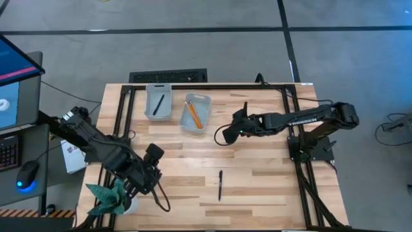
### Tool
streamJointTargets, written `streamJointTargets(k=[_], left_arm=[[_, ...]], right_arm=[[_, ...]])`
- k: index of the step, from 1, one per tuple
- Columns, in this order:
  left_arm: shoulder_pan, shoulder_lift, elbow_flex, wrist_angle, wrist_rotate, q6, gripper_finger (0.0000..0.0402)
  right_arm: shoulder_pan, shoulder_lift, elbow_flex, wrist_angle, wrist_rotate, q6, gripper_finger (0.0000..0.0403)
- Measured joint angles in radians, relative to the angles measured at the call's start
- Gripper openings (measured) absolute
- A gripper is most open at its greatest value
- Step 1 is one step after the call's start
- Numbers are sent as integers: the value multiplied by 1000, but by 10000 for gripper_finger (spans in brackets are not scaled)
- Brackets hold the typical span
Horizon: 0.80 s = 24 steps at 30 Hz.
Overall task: Sort pens & pencils
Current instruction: Put the left black pen into the left gray bin
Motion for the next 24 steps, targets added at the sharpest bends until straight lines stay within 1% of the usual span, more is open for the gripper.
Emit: streamJointTargets(k=[4,9,11,14,16,18,21,24], left_arm=[[0,0,-115,93,41,26,171],[1,0,-267,163,72,45,171],[1,0,-334,205,108,45,171],[1,0,-436,319,162,48,171],[1,0,-495,410,178,58,171],[1,0,-533,470,176,61,171],[1,0,-563,510,169,66,171],[-10,0,-586,538,168,112,171]], right_arm=[[2,-17,1,15,0,0,187],[2,-25,0,42,0,0,189],[3,-25,0,42,0,12,188],[9,-25,0,43,0,15,186],[10,-25,0,43,-2,15,185],[9,-25,0,44,-15,15,185],[9,-25,0,44,-24,16,186],[9,-25,0,45,-26,16,187]])
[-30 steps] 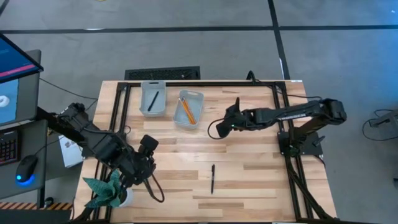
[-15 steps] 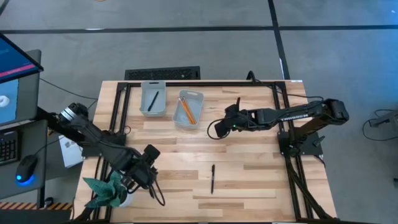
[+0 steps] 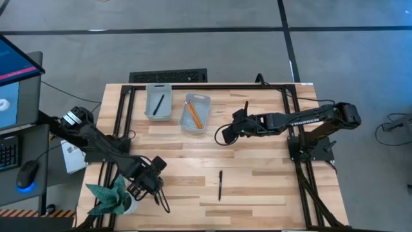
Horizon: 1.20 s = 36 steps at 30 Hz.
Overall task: Sort pens & pencils
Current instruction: Put the left black pen into the left gray bin
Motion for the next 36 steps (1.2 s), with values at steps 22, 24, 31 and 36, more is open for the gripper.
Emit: streamJointTargets(k=[22,24,31,36], left_arm=[[-42,3,-75,186,47,203,171],[-42,12,-74,191,51,205,171],[-42,111,-74,231,98,199,171],[-41,150,-70,255,103,204,171]], right_arm=[[0,0,0,3,0,0,187],[0,0,0,3,0,0,189],[0,0,-1,4,0,0,187],[0,0,-1,5,0,0,189]])
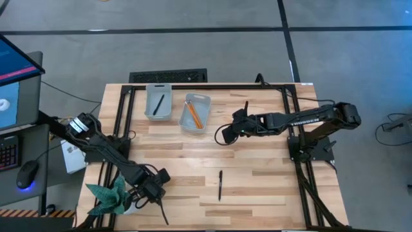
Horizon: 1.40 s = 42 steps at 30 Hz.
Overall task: Sort pens & pencils
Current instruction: Put the left black pen into the left gray bin
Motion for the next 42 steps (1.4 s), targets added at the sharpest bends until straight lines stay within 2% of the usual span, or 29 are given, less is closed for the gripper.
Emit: streamJointTargets(k=[6,12,24,42], left_arm=[[9,5,0,3,-48,-63,171],[33,6,-2,20,33,-162,171],[56,8,-2,35,34,-407,171],[55,9,-3,31,17,-321,170]], right_arm=[[0,0,0,0,0,0,187],[0,0,0,0,0,0,189],[0,0,0,0,0,-1,189],[0,0,0,0,0,-1,186]])
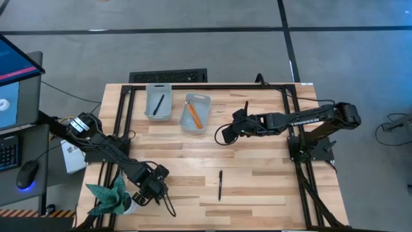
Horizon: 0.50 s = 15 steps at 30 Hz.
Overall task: Sort pens & pencils
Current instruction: Put the left black pen into the left gray bin
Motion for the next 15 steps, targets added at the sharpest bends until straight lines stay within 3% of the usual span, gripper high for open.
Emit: streamJointTargets(k=[5,15], left_arm=[[1,0,0,0,-6,-11,152],[3,1,-1,0,-34,-17,73]], right_arm=[[0,0,0,0,0,0,185],[0,0,0,0,0,0,183]])
